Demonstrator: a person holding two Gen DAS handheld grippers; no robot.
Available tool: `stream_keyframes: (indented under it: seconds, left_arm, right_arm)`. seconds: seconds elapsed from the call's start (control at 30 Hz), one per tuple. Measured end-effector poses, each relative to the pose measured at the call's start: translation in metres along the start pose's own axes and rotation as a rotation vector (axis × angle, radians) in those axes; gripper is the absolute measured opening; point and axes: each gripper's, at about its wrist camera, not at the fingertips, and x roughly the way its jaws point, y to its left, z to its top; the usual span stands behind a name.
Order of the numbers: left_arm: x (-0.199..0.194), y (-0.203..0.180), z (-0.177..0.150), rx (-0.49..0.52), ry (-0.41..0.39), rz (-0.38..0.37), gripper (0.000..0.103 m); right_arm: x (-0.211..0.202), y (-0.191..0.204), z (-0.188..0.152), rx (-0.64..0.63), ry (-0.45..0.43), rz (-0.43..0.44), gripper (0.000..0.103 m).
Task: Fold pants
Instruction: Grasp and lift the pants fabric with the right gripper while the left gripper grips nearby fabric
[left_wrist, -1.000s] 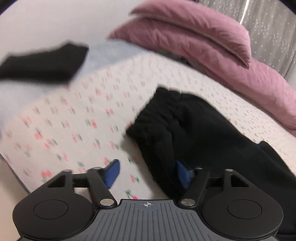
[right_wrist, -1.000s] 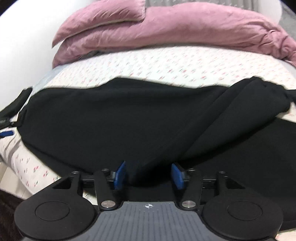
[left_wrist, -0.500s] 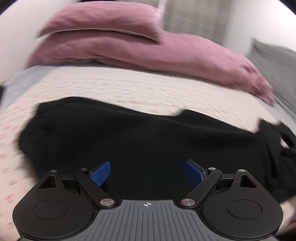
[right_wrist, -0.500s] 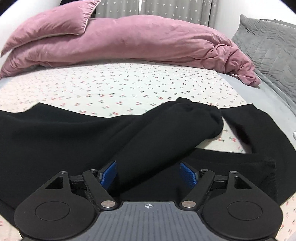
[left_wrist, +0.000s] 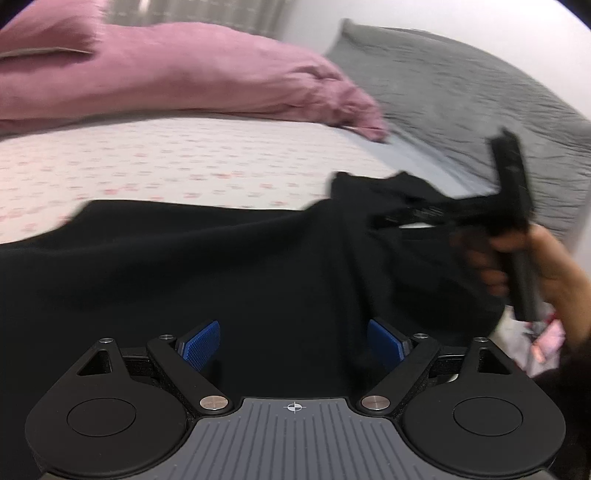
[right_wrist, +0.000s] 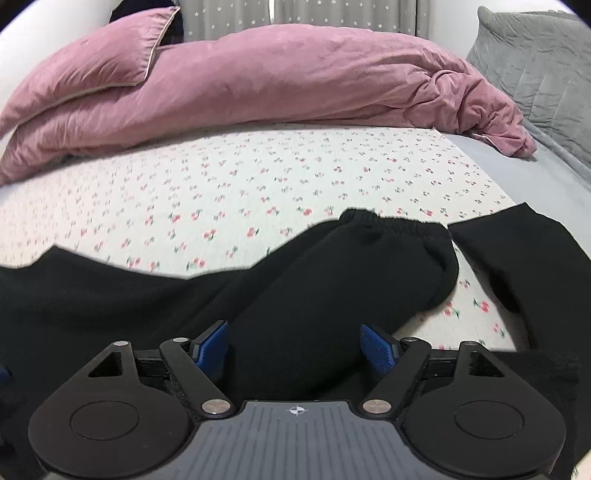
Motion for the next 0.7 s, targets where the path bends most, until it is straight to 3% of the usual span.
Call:
stream_keyframes:
  seconds: [0.13, 0.3, 0.4, 0.47, 0.5, 0.6, 0.7]
  left_arm:
    - [0.020, -0.008, 0.006, -0.005, -0.004, -0.115, 0.080]
    - [0.035, -0.009, 0.009, -0.031, -0.007, -0.218, 0.056]
    - [0.043, -0.009, 0.007, -0.051, 0.027, -0.271, 0.045]
    - [0.050, -0.012, 0.004, -0.037, 0.058, -0.261, 0.040]
    - [0.053, -0.014, 0.002, -0.025, 0.067, -0.251, 0.038]
    - [0.054, -0.018, -0.002, -0.003, 0.063, -0.242, 0.036]
    - [0.049, -0.018, -0.003, -0.001, 0.055, -0.240, 0.033]
  right_arm:
    - [0.012, -0.014, 0.013, 0.079, -0.033, 0.042, 0.072]
    - [0.034, -0.024, 0.025, 0.185, -0.055, 0.089, 0.065]
    - [0.050, -0.019, 0.028, 0.199, -0.053, 0.073, 0.062]
    - [0.062, -0.012, 0.028, 0.191, -0.039, 0.034, 0.059]
    - [0.067, -0.010, 0.028, 0.184, -0.036, 0.012, 0.052]
    - [0.071, 0.000, 0.027, 0.119, -0.053, -0.116, 0.007]
    - [0.059, -0.008, 0.026, 0.175, -0.077, -0.104, 0.001]
